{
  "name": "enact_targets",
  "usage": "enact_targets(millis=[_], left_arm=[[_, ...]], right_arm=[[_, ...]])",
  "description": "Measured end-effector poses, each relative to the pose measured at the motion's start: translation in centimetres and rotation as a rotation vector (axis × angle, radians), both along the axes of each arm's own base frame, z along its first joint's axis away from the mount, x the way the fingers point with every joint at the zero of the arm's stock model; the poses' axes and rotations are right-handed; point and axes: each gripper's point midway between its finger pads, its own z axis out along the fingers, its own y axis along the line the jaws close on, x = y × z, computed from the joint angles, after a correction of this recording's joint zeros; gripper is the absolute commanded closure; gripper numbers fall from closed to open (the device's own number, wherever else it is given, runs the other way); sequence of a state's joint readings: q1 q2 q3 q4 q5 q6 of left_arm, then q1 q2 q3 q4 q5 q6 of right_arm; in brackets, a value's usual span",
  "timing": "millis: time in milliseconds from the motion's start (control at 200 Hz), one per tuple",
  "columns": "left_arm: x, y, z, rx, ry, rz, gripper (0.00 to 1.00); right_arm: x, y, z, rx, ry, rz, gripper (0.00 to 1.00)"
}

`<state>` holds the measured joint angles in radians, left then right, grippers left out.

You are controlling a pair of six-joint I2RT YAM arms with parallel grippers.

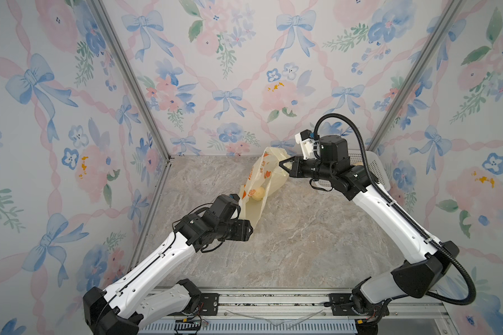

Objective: Place the pears into plastic bags & tie knots
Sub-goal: Adjust the plastic bag at the center of the board.

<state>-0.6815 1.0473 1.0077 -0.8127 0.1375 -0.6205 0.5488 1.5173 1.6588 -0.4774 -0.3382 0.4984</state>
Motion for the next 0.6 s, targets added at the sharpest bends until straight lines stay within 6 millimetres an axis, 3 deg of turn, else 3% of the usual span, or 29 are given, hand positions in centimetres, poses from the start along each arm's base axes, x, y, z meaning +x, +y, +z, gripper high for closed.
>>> enact_targets(millis=[105, 195, 245, 350, 510, 600], left_arm=[[-0.2, -0.3, -0.2, -0.010, 0.021, -0.013, 1.00], [-0.1, -0.3, 0.2, -0.002, 0.010, -0.018, 1.00], [0.4, -0.3, 1.4, -0.001, -0.022, -0.014, 1.00], [2.4, -0.2, 6.9, -0.040, -0.168, 0.002, 1.00], [7.2, 1.2, 18.3, -0.125, -0.438, 0.070, 1.00], [8.9, 1.3, 21.4, -0.139, -0.516, 0.061, 1.00]], right_arm=[[0.1, 0.0, -0.1, -0.002, 0.002, -0.001, 1.00], [0.1, 0.0, -0.1, -0.006, 0.001, -0.001, 1.00], [0.0, -0.2, -0.1, -0.019, 0.000, -0.007, 1.00], [0.0, -0.9, 1.1, -0.048, -0.030, -0.020, 1.00], [-0.5, -2.9, 4.3, -0.086, -0.106, -0.055, 1.00], [-1.1, -4.4, 5.2, -0.106, -0.126, -0.084, 1.00]])
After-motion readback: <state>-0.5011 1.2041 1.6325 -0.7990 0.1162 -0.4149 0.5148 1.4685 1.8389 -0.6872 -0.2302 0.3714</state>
